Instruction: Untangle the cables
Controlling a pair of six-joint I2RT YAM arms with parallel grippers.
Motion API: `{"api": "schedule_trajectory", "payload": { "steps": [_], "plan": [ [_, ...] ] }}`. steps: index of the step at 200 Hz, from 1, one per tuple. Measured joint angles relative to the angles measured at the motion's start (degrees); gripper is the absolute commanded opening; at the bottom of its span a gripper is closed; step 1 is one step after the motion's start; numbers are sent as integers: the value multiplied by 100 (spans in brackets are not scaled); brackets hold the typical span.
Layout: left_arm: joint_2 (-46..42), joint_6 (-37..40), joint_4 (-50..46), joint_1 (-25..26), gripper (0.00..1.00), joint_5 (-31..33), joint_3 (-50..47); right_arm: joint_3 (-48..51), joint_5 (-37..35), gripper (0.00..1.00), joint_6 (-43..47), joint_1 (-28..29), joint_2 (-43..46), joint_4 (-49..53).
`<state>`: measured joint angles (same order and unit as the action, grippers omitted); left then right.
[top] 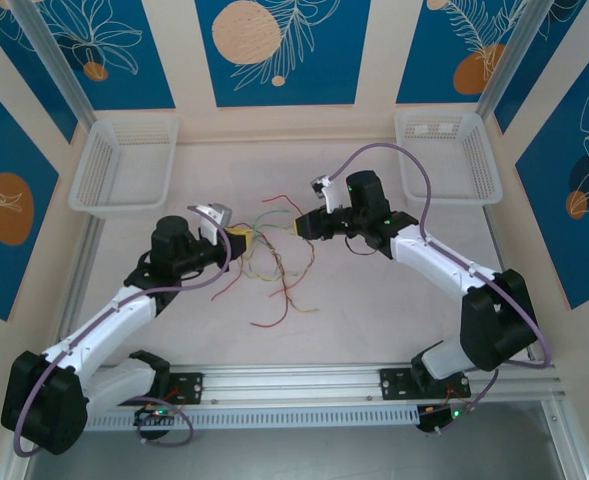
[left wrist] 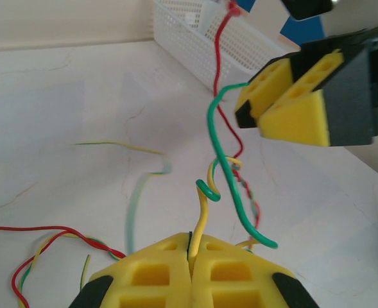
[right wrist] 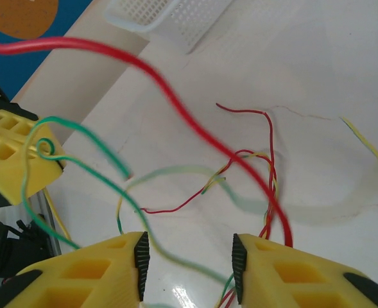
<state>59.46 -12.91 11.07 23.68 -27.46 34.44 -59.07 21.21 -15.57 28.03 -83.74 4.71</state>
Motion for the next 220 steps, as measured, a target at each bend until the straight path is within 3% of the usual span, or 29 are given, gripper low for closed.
{"api": "schedule_trajectory", "payload": {
  "steps": [16,54,121,143,168,220],
  "plan": [
    [0,0,0,37,0,-24,2,-20,94,42,-4,-2,-116,-83],
    [-2,2,2,83,0,-48,2,-61,103,44,-2,0,-232,-149],
    [-120,57,2,87,0,-37,2,173,-721,52,-46,-105,269,-133],
    [-144,92,2,90,0,-39,2,424,-938,65,-118,-155,802,-260],
    [-144,92,7,98,0,-42,2,584,-964,65,-136,-229,1075,-402],
    [-129,90,31,109,0,-46,2,568,-614,61,-160,-232,352,-396]
  ]
}}
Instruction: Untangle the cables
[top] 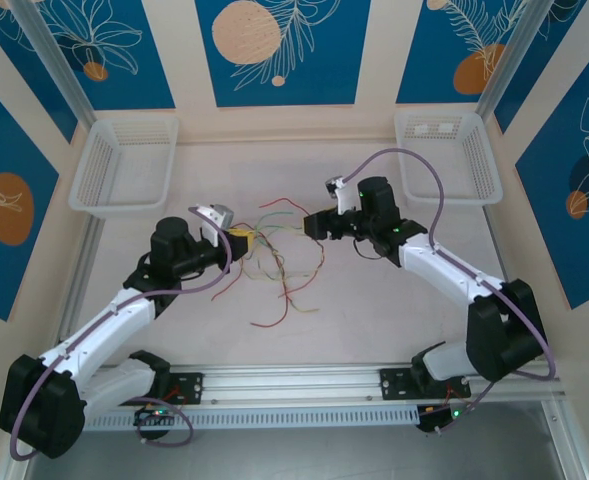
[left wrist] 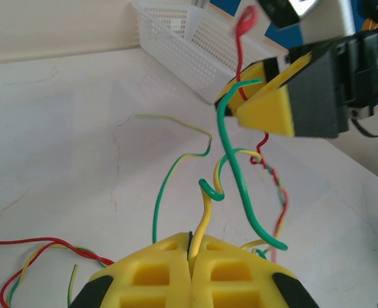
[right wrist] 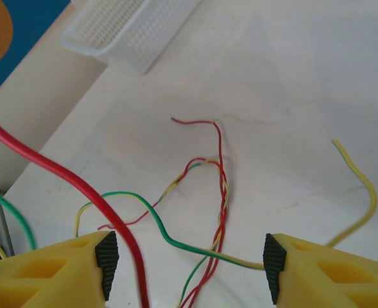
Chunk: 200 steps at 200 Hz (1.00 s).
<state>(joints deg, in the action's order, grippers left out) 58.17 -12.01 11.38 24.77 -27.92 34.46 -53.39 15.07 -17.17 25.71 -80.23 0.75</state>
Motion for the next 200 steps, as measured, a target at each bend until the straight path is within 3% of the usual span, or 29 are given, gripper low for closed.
{"api": "schedule_trajectory", "payload": {
  "steps": [12,39,63,108,138,200],
  "plan": [
    [0,0,7,13,0,0,0,0,111,54,-9,26,-153,-24],
    [0,0,13,28,0,2,0,-101,254,17,-79,125,-424,-55],
    [0,0,13,46,0,68,-2,-219,251,0,-144,162,-509,-66],
    [-46,0,0,79,0,887,-188,-210,-162,0,-323,129,-302,-72],
    [-52,0,-31,136,0,1436,-254,-61,-234,0,-601,-201,227,-59],
    [-188,-2,120,267,0,1552,-295,503,428,0,-1062,-975,946,13]
  ]
}}
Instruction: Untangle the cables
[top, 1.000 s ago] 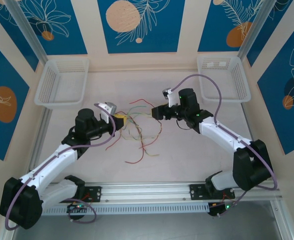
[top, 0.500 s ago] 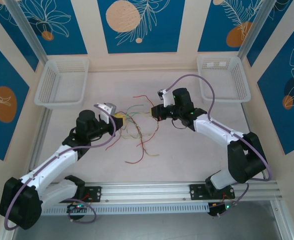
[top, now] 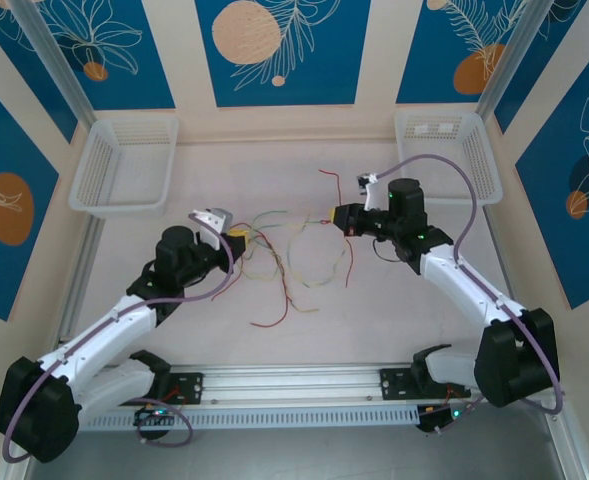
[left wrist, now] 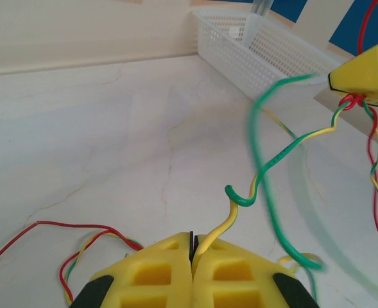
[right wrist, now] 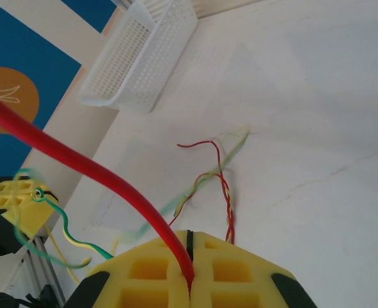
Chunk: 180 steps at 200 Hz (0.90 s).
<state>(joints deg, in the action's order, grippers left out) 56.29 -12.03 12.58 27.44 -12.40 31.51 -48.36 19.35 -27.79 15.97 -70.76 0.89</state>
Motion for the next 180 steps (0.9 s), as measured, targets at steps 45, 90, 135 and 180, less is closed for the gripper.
{"api": "schedule_trajectory", "payload": {
  "steps": [45,90,135,180],
  "plan": [
    [0,2,31,7,0,-122,-17,254,380,0,-118,-389,367,94],
    [9,-2,31,7,0,-216,-17,260,487,0,-46,-409,396,192],
    [120,-50,-24,-138,0,-208,-9,245,-46,0,299,140,396,149],
    [315,-92,-157,-199,0,-98,144,133,-654,0,861,817,350,170]
  ]
}}
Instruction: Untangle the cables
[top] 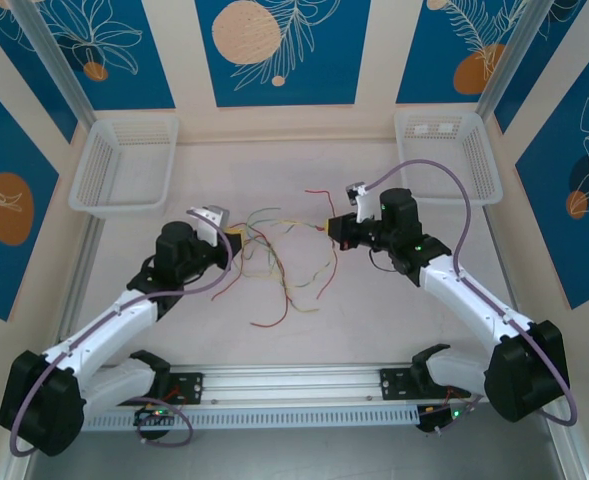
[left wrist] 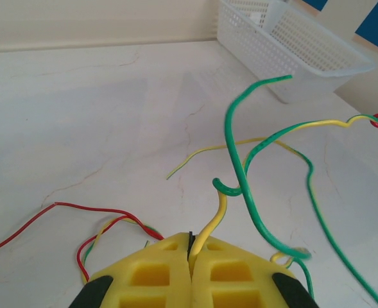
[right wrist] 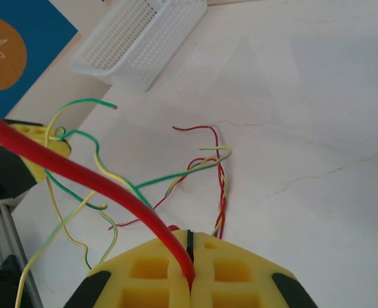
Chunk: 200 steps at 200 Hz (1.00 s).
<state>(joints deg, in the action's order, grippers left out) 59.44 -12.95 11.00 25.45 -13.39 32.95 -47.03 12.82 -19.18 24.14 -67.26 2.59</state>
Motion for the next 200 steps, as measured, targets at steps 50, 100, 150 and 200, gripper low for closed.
{"api": "schedule_trajectory", "payload": {
  "steps": [50,100,150,200],
  "plan": [
    [446,98,-254,179,0,-48,374,-479,-398,0,402,339,-487,354],
    [748,201,-310,420,0,28,605,-1021,-896,0,636,680,-1029,966],
    [647,238,-479,459,40,778,605,-1021,-940,0,470,492,-988,1014],
    [564,260,-732,481,54,1281,605,-1021,-942,0,236,315,-658,1078]
  ]
}}
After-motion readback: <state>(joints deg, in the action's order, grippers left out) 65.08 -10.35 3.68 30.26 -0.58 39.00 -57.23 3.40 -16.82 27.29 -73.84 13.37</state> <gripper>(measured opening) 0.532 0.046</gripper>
